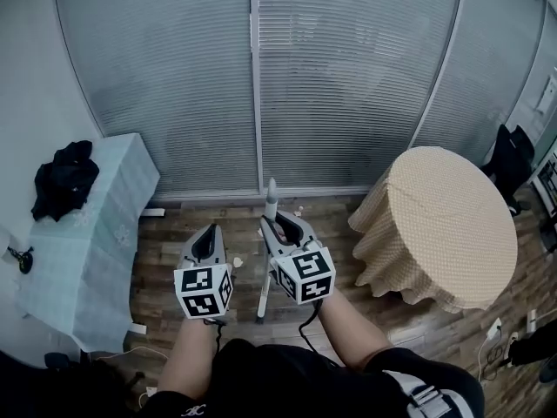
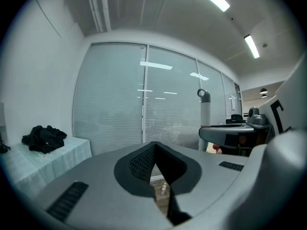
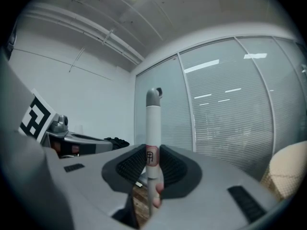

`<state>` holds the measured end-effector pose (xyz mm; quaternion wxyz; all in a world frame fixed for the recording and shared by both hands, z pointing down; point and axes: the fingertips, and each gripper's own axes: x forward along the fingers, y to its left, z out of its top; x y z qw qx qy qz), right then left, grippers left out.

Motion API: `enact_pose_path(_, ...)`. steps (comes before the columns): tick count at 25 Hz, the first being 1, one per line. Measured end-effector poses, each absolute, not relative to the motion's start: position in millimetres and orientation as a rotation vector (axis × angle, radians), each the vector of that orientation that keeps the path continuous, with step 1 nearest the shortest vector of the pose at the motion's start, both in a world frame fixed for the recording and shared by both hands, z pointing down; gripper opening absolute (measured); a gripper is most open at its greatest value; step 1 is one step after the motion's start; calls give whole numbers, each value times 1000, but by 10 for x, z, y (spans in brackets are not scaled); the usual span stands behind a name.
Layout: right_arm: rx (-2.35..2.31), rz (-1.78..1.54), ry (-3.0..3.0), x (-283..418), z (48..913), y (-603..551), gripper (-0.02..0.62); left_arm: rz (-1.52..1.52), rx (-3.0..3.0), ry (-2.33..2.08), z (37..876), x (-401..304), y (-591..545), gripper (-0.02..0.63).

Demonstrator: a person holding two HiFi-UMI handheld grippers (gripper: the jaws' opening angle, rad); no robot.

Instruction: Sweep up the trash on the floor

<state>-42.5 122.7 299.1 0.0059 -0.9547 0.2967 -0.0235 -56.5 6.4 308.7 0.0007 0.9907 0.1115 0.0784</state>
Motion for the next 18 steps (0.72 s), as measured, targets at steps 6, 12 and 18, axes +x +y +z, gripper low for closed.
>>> enact_pose_path(6, -3024, -104, 817, -71, 3056, 1582, 98, 255, 3093, 494, 3140, -104, 438, -9)
enact_pose_path(12, -3052, -128, 722, 393, 3231, 1953, 98, 264, 3063, 633, 3325, 567, 805, -9)
enact_pose_path(18, -3085, -198, 617, 993, 3337, 2292, 98, 302, 3008, 760, 3419, 1271, 1110, -9)
